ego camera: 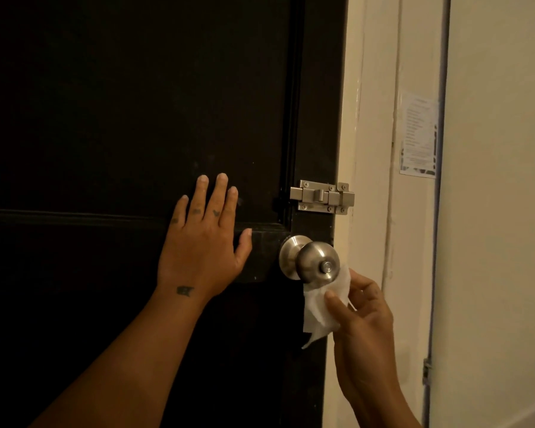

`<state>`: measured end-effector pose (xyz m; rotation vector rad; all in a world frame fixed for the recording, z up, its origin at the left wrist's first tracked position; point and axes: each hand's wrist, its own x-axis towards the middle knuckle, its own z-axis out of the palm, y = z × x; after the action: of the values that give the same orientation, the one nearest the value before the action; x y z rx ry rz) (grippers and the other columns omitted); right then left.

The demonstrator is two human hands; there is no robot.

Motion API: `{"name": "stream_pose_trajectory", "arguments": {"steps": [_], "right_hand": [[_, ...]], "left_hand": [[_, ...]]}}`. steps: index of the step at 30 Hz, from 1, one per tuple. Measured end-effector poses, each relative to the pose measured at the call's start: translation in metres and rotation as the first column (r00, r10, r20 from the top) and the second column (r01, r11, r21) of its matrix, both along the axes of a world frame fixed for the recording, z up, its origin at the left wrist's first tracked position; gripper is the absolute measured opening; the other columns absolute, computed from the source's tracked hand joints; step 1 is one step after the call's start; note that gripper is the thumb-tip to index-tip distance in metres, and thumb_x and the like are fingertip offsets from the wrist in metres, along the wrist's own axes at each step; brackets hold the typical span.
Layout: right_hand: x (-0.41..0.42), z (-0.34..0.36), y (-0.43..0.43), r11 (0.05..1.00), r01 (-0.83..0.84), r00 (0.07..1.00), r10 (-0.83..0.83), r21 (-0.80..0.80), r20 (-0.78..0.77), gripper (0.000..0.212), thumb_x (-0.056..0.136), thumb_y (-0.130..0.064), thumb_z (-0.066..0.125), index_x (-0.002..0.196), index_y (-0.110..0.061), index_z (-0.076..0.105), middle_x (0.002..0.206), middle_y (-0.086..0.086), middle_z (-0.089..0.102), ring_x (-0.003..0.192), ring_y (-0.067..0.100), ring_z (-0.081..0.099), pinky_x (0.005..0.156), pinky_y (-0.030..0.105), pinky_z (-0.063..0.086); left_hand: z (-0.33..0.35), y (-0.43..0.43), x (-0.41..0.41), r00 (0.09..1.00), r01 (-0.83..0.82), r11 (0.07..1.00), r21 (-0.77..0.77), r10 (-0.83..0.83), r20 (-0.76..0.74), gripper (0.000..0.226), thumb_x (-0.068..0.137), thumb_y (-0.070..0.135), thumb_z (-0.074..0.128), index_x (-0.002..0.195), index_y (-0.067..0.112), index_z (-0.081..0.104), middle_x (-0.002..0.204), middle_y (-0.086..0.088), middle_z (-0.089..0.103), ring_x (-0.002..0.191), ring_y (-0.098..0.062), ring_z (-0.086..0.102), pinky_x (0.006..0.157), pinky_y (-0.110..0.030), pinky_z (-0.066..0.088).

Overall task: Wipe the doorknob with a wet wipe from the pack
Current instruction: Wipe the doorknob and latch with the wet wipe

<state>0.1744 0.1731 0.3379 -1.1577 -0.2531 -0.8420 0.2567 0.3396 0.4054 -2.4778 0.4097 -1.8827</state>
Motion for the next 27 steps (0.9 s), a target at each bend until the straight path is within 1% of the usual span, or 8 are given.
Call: {"name": "stream_pose_trajectory", "arguments": {"steps": [2, 4, 8, 11, 17, 19, 23, 27], "right_hand": [[-0.003, -0.003, -0.003, 1.0, 0.009, 1.0, -0.009, -0.002, 0.025, 0.03, 0.08, 0.008, 0.054, 0.092, -0.019, 0.06, 0.09, -0.004, 0.07, 0.082, 0.006, 0.067, 0.062, 0.021, 0.055], [-0.001, -0.005, -0.005, 0.999, 0.038, 0.999, -0.038, 0.007, 0.016, 0.029, 0.081, 0.007, 0.053, 0.09, -0.019, 0.062, 0.086, -0.007, 0.072, 0.087, 0.01, 0.067, 0.069, 0.023, 0.057], [0.007, -0.002, -0.002, 1.0, -0.025, 0.996, 0.026, 0.015, -0.087, 0.026, 0.085, 0.004, 0.05, 0.101, -0.013, 0.062, 0.093, 0.006, 0.07, 0.088, 0.021, 0.066, 0.067, 0.024, 0.05], [0.002, 0.004, 0.001, 0.996, -0.078, 0.993, 0.08, 0.032, -0.087, 0.028, 0.085, 0.005, 0.049, 0.103, -0.013, 0.06, 0.085, 0.006, 0.073, 0.078, 0.017, 0.069, 0.066, 0.025, 0.05], [-0.014, -0.002, -0.001, 0.997, 0.064, 0.998, -0.063, 0.03, -0.025, 0.033, 0.082, 0.006, 0.052, 0.092, -0.023, 0.063, 0.087, -0.006, 0.074, 0.082, 0.008, 0.068, 0.061, 0.017, 0.053], [-0.011, 0.0, 0.001, 0.996, 0.069, 0.996, -0.066, 0.06, -0.064, 0.032, 0.083, 0.006, 0.052, 0.093, -0.021, 0.064, 0.085, -0.001, 0.074, 0.081, 0.011, 0.069, 0.064, 0.02, 0.052], [-0.009, 0.008, 0.013, 0.995, -0.018, 0.989, 0.032, 0.102, -0.142, 0.024, 0.085, 0.004, 0.052, 0.098, -0.014, 0.058, 0.072, 0.001, 0.073, 0.067, 0.014, 0.069, 0.057, 0.023, 0.049], [-0.019, 0.012, 0.022, 0.962, -0.145, 0.971, 0.184, 0.233, -0.156, 0.018, 0.084, 0.003, 0.052, 0.095, -0.011, 0.053, 0.09, 0.012, 0.065, 0.081, 0.026, 0.064, 0.061, 0.031, 0.051]], "left_hand": [[0.002, 0.0, 0.0, 1.0, 0.001, 1.0, -0.001, -0.001, 0.006, 0.063, 0.086, 0.043, 0.029, 0.132, 0.004, 0.044, 0.142, -0.019, 0.042, 0.131, -0.037, 0.039, 0.1, -0.051, 0.038], [0.002, 0.001, 0.001, 1.0, -0.005, 1.0, 0.001, 0.005, 0.006, 0.063, 0.086, 0.043, 0.029, 0.132, 0.004, 0.044, 0.142, -0.018, 0.042, 0.131, -0.037, 0.039, 0.1, -0.051, 0.038], [0.0, 0.002, 0.001, 1.0, -0.008, 1.0, 0.002, 0.008, 0.002, 0.063, 0.086, 0.043, 0.028, 0.132, 0.004, 0.044, 0.142, -0.018, 0.042, 0.131, -0.036, 0.038, 0.101, -0.05, 0.038], [0.0, 0.0, 0.001, 1.0, -0.011, 1.0, 0.001, 0.011, 0.007, 0.063, 0.086, 0.043, 0.029, 0.132, 0.004, 0.044, 0.142, -0.018, 0.042, 0.131, -0.036, 0.039, 0.101, -0.05, 0.038], [-0.001, 0.001, 0.003, 1.0, -0.013, 1.0, 0.001, 0.013, 0.015, 0.063, 0.086, 0.044, 0.029, 0.133, 0.005, 0.044, 0.143, -0.017, 0.042, 0.132, -0.036, 0.038, 0.101, -0.05, 0.038], [0.0, 0.001, 0.004, 1.0, -0.016, 1.0, 0.0, 0.016, 0.014, 0.063, 0.086, 0.044, 0.028, 0.133, 0.005, 0.044, 0.143, -0.017, 0.041, 0.132, -0.036, 0.038, 0.101, -0.05, 0.038], [-0.001, 0.002, 0.003, 1.0, -0.013, 1.0, 0.003, 0.013, 0.009, 0.063, 0.086, 0.044, 0.028, 0.133, 0.004, 0.043, 0.144, -0.017, 0.04, 0.132, -0.036, 0.037, 0.102, -0.049, 0.037], [0.0, 0.002, 0.002, 1.0, -0.011, 1.0, -0.006, 0.011, 0.015, 0.063, 0.085, 0.043, 0.029, 0.133, 0.004, 0.044, 0.143, -0.018, 0.041, 0.132, -0.036, 0.038, 0.101, -0.05, 0.038]]}}
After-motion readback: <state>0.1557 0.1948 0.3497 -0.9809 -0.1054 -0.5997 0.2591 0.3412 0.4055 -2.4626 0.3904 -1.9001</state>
